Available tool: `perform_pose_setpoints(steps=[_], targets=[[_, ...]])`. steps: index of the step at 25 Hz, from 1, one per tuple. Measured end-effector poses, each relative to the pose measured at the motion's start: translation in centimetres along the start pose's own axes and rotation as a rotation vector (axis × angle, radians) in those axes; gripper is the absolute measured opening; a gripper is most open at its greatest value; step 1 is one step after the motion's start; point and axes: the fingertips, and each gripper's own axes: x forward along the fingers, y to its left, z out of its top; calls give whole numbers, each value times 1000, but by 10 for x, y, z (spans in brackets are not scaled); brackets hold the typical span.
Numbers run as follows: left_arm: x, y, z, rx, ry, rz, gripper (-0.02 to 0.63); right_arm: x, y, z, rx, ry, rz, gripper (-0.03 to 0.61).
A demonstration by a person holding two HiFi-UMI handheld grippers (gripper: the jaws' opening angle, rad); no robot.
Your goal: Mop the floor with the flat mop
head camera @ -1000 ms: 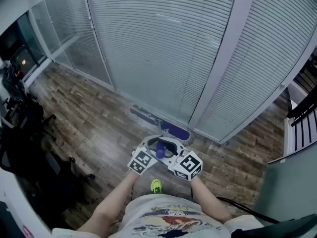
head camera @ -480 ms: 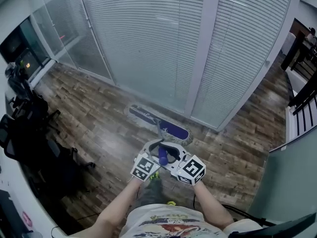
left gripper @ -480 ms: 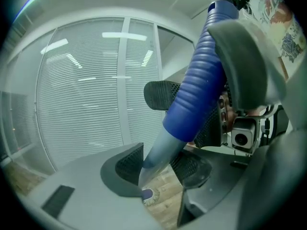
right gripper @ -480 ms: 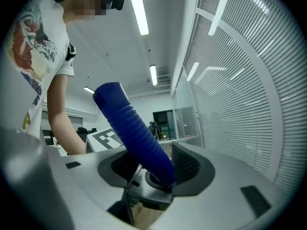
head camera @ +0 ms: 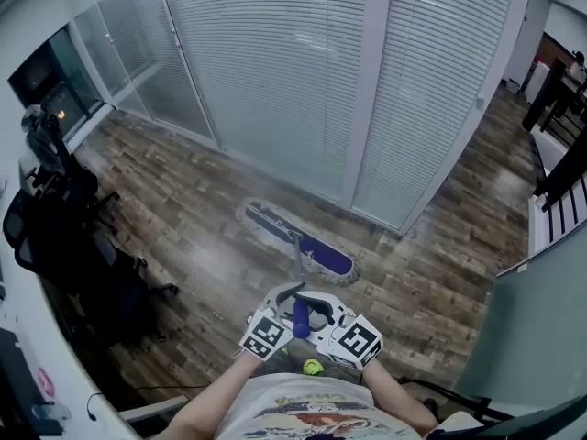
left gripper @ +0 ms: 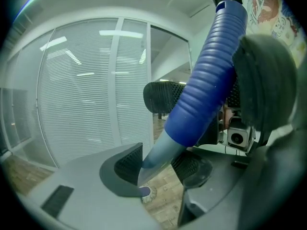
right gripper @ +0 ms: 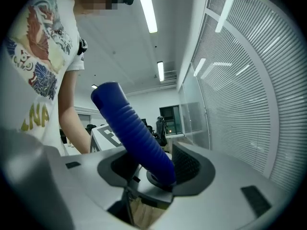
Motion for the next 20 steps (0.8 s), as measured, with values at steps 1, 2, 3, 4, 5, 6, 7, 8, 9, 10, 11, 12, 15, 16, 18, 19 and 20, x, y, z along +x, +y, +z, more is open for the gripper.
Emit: perform_pose_setpoints(steps=[1, 2, 3, 4, 5, 6, 7, 8, 9, 10, 11, 12, 15, 16, 18, 19, 20], targets=[[-6, -7, 2, -6, 1, -2, 153, -3, 8, 3, 3, 0, 0, 199], [-13, -13, 3, -10, 2, -4, 153, -5, 17, 5, 4, 4, 1, 199], [-20, -18, 3, -14, 4, -6, 153, -5, 25, 6, 5, 12, 4, 199], [-27, -22, 3, -18, 2, -9, 153, -6, 33, 7, 5, 20, 7, 199], [-34, -26, 3, -23, -3, -11, 153, -5, 41, 8, 6, 27, 8, 199], [-41, -29, 2, -27, -12, -14, 153, -3, 49, 8, 6, 35, 8, 199], [-49, -32, -1, -29, -20, -17, 153, -1, 57, 7, 4, 44, 7, 199], [-56, -35, -6, -28, -24, -23, 153, 2, 66, 4, -2, 58, 5, 199], [-63, -38, -12, -22, -22, -30, 155, 6, 75, -2, -12, 73, 2, 199], [-71, -42, -19, -16, -17, -39, 158, 9, 84, -8, -24, 88, -2, 201], [-79, -45, -26, -13, -13, -49, 158, 13, 93, -13, -32, 98, -6, 204], [-88, -49, -32, -15, -15, -56, 160, 17, 103, -16, -33, 102, -11, 205], [-112, -51, -41, -29, -38, -67, 163, 30, 124, -19, -39, 93, -35, 206], [-118, -50, -44, -30, -44, -70, 163, 35, 130, -21, -42, 91, -45, 206], [-128, -51, -54, -26, -48, -84, 164, 43, 140, -27, -51, 86, -59, 206], [-131, -52, -59, -21, -50, -95, 166, 46, 143, -30, -56, 75, -65, 206], [-133, -52, -63, -15, -53, -108, 167, 48, 145, -33, -63, 57, -71, 206]])
